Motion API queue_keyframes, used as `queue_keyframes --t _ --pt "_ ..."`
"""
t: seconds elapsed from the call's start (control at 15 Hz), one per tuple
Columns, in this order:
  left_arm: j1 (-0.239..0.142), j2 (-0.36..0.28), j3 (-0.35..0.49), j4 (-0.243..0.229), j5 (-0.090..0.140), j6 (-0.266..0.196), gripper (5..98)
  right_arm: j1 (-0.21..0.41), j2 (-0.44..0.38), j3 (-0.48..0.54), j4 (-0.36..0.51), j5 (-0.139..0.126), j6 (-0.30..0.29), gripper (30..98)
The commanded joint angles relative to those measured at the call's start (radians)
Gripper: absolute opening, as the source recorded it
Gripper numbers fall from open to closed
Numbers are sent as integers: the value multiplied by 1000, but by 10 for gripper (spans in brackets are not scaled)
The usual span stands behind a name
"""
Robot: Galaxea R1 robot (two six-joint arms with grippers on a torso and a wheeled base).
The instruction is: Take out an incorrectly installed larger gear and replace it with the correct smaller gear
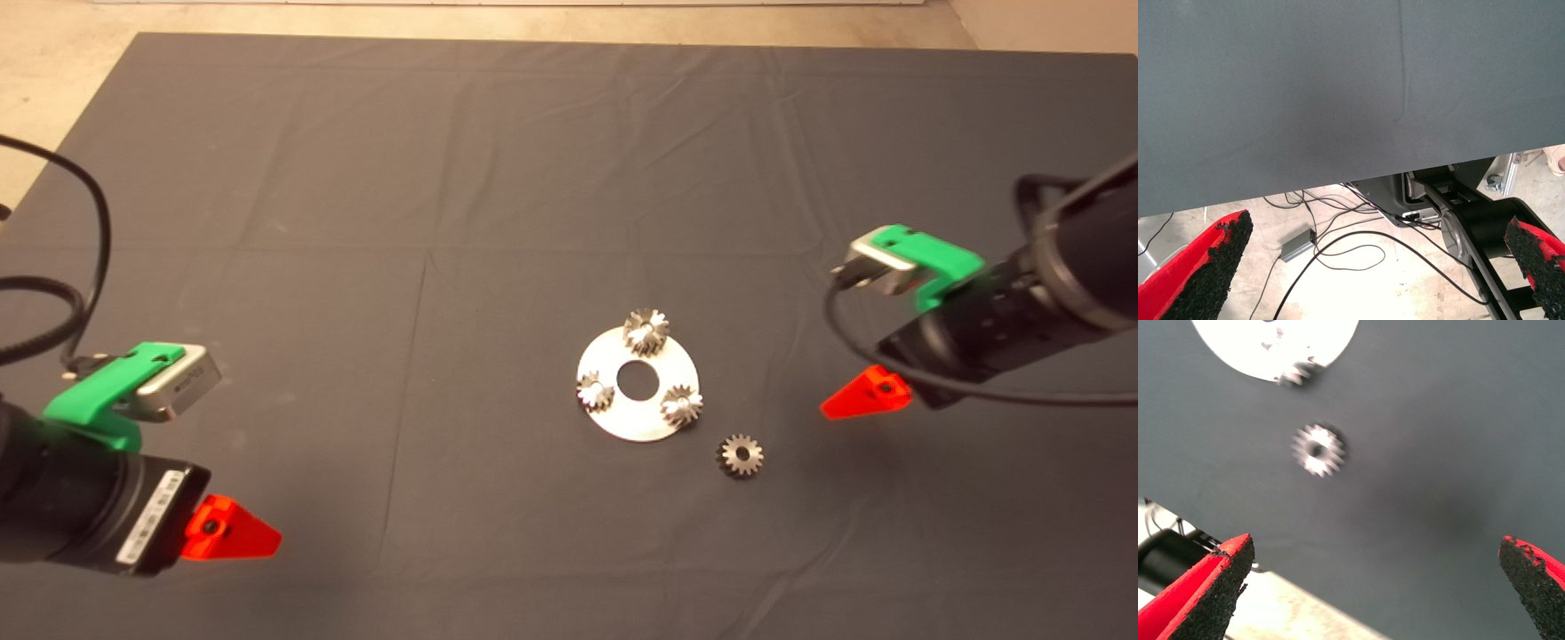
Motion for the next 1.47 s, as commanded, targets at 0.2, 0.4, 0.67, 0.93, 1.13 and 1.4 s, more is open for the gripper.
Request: queue_keyframes --t 0.2,0.4,0.67,0.93,1.13,1.4 --pt "-15 -2 15 -16 8 3 977 -189 156 -150 -329 1 -134 971" --pt "-14 -3 17 -16 6 2 977 -204 197 -173 -407 0 -148 971" --pt "-14 -3 19 -16 5 1 977 -220 248 -238 -460 1 -148 971" --pt "-14 -3 19 -17 5 1 977 -245 321 -314 -518 3 -148 970" --pt "-14 -3 19 -17 5 3 977 -267 360 -373 -531 2 -148 971" --pt "-14 -4 19 -16 5 2 977 -283 360 -423 -552 34 -148 971"
